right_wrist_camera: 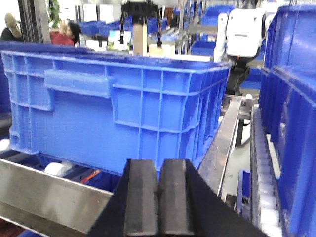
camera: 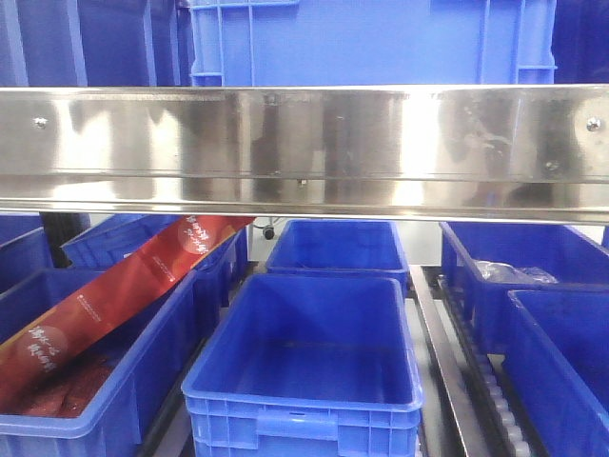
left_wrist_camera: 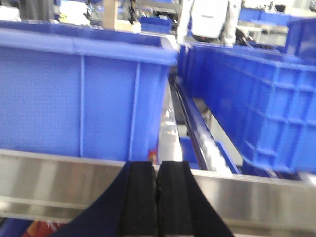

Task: Place valve from conveyor to right shelf box

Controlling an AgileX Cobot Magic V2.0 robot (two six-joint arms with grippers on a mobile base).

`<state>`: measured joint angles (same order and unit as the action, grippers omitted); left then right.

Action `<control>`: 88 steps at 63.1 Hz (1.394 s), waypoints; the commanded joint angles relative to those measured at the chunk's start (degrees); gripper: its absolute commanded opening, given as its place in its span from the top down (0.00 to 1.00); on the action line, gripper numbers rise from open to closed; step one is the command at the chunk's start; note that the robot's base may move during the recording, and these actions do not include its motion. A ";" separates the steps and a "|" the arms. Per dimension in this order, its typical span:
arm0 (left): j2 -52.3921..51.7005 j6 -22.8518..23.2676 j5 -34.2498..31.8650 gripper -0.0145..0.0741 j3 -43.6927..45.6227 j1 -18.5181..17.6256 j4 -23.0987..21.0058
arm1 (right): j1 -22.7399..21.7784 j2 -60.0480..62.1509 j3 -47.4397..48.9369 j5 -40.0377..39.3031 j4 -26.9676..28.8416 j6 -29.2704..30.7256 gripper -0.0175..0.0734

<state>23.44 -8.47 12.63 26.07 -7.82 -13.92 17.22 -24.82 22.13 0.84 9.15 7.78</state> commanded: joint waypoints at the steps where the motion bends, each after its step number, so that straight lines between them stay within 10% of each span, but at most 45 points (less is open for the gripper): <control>1: -2.17 0.15 1.79 0.96 -0.05 0.24 -0.39 | -0.09 1.63 -0.25 -0.84 -0.34 0.31 0.99; 43: -3.37 0.15 1.55 0.96 -0.05 0.24 -0.39 | -0.09 2.03 -0.66 -1.96 -0.45 0.31 0.99; 69: -3.36 0.15 1.42 0.96 -0.05 0.24 -0.39 | -16.22 15.12 -17.22 -3.77 -0.56 0.31 0.99; 88: -3.36 0.15 1.42 0.96 -0.05 0.24 -0.39 | -16.03 24.82 -22.13 -1.67 -5.20 0.31 0.99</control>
<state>20.40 -8.47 14.69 26.08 -7.70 -13.92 0.87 -0.84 0.14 0.00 6.51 7.88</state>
